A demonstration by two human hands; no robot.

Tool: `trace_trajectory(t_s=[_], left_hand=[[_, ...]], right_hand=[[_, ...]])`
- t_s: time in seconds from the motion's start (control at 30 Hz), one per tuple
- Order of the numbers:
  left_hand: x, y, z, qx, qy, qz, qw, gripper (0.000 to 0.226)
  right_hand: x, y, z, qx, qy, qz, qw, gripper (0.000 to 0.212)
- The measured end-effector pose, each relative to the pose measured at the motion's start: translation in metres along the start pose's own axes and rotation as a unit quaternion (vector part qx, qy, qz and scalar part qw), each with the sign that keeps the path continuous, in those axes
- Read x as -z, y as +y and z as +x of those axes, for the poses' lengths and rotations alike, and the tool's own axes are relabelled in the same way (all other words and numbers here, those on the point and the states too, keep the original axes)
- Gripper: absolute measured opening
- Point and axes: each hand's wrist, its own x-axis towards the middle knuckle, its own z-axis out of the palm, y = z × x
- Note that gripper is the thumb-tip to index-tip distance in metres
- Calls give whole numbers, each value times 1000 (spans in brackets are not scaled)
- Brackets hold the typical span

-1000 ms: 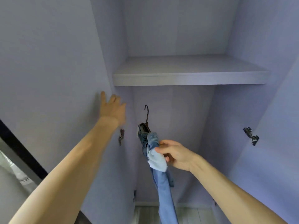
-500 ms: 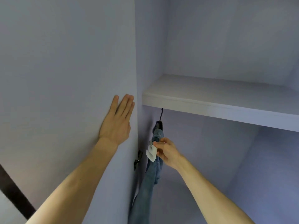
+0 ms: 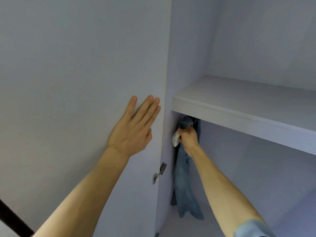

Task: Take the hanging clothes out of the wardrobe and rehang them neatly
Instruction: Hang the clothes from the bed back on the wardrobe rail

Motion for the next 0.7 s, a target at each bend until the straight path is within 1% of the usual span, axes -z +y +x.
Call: trace_trajectory(t_s=[0.07,0.13,0.2,0.3,0.37,0.43,0.47,0.5,0.53,0.57,0.6,0.67,0.7], left_hand=[[0,1,1,3,7,0,1000,70],[2,1,2,2,11,4,1000,69],[2,0,2,2,11,2,1000,69],[0,5,3,8,3,5,1000,70],[-2,10,3,15,-1,12,1000,71],[-4,12,4,21,1,23,1000,71],[-4,12,4,22,2,24,999,71],[-4,12,4,23,2,23,999,71],[-4,12,4,23,0,21,1000,70],[-3,12,4,24,-2,22,999,70],[-2,13,4,25,-2,24,999,70],[-1,15,5,26,-5,23,999,70],[0,16,4,27,-6,22,999,71]], right_hand=[[8,7,11,-3,0,-28,1000,42],[16,19,20,-9,7,-48,999,50],[22,34,29,-15,9,-52,998,54],[25,39,38,-25,-12,-66,997,53],[23,39,45,-29,-10,-66,997,47],[17,40,51,-50,23,-74,996,29],[13,43,53,-53,24,-86,995,20],[8,49,58,-53,16,-102,993,25],[3,54,62,-56,10,-128,990,34],[-2,58,64,-65,9,-143,988,38],[-3,69,72,-73,11,-161,984,32],[-8,61,65,-58,18,-187,981,13],[-7,60,65,-48,13,-197,979,10]])
